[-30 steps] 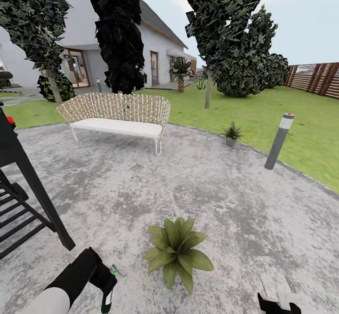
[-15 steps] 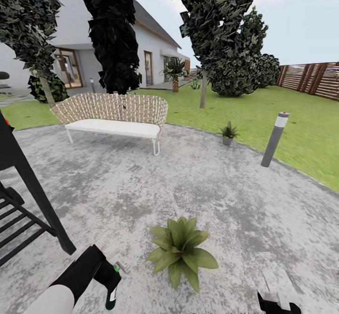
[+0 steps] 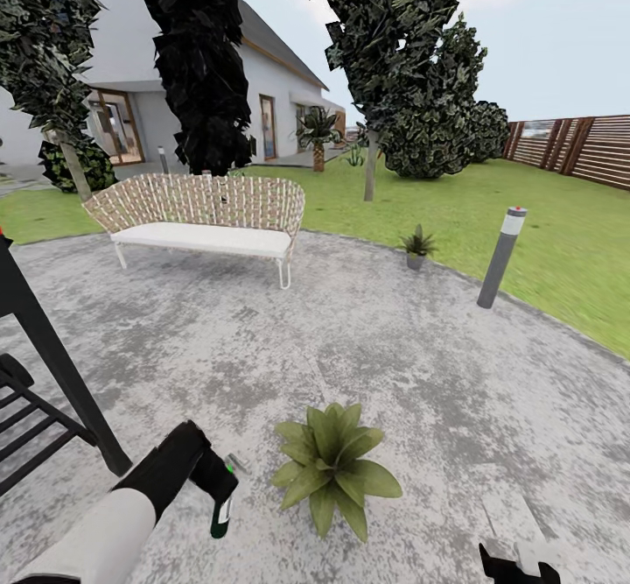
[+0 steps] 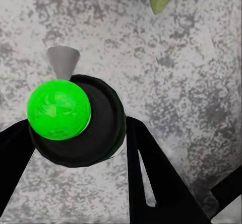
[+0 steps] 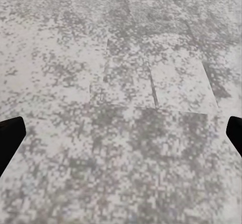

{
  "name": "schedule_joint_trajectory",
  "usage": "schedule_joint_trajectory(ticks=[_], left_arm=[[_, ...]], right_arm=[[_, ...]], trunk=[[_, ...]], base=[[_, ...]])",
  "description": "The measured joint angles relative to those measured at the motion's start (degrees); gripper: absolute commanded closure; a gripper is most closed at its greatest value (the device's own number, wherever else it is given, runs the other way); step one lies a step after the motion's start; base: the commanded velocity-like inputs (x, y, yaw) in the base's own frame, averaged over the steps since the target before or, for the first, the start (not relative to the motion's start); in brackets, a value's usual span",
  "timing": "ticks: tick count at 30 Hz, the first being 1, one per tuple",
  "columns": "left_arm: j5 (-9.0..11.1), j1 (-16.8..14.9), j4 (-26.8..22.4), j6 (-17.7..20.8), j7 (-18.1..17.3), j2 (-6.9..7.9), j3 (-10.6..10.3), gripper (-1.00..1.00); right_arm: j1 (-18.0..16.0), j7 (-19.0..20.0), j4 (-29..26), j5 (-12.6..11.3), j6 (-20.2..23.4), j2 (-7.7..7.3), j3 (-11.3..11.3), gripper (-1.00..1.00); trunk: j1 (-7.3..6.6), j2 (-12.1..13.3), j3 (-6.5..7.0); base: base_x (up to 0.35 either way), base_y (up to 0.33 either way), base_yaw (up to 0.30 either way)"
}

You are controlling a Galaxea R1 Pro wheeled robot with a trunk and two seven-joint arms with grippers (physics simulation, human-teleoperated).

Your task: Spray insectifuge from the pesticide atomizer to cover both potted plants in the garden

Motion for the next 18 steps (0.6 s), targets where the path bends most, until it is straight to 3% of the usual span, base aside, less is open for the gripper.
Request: schedule_joint_trajectory(ticks=[1, 2, 4, 11, 18], left_arm=[[0.02, 0.02, 0.1, 0.07, -0.34, 0.06, -1.48, 1.0], [-0.05, 0.3, 0.28, 0.11, -1.64, 0.32, -4.25, 1.0], [-0.17, 0.51, 0.33, -0.06, -2.28, 0.66, -5.17, 1.0], [-0.22, 1.08, 2.07, -1.05, -2.85, 3.64, -5.63, 1.0], [0.14, 0.78, 3.96, -0.84, -2.73, 3.43, -5.27, 1.0]], right_arm=[[0.0, 0.0, 0.0, 0.0, 0.0, -0.02, 0.0, -1.0], [0.0, 0.0, -0.03, 0.0, 0.0, -0.06, 0.0, -1.0], [0.0, 0.0, -0.01, 0.0, 0.0, -0.08, 0.0, -1.0], [0.0, -0.04, 0.11, 0.08, 0.0, -0.01, 0.08, -1.0], [0.0, -0.16, 0.31, 0.1, -0.08, 0.04, 0.09, -1.0]], trunk=[[0.0, 0.0, 0.0], [0.0, 0.0, 0.0], [0.0, 0.0, 0.0], [0.0, 0.0, 0.0], [-0.03, 0.0, 0.0]], base=[[0.0, 0.0, 0.0], [0.0, 0.0, 0.0], [0.0, 0.0, 0.0], [0.0, 0.0, 0.0], [0.139, 0.036, 0.0]])
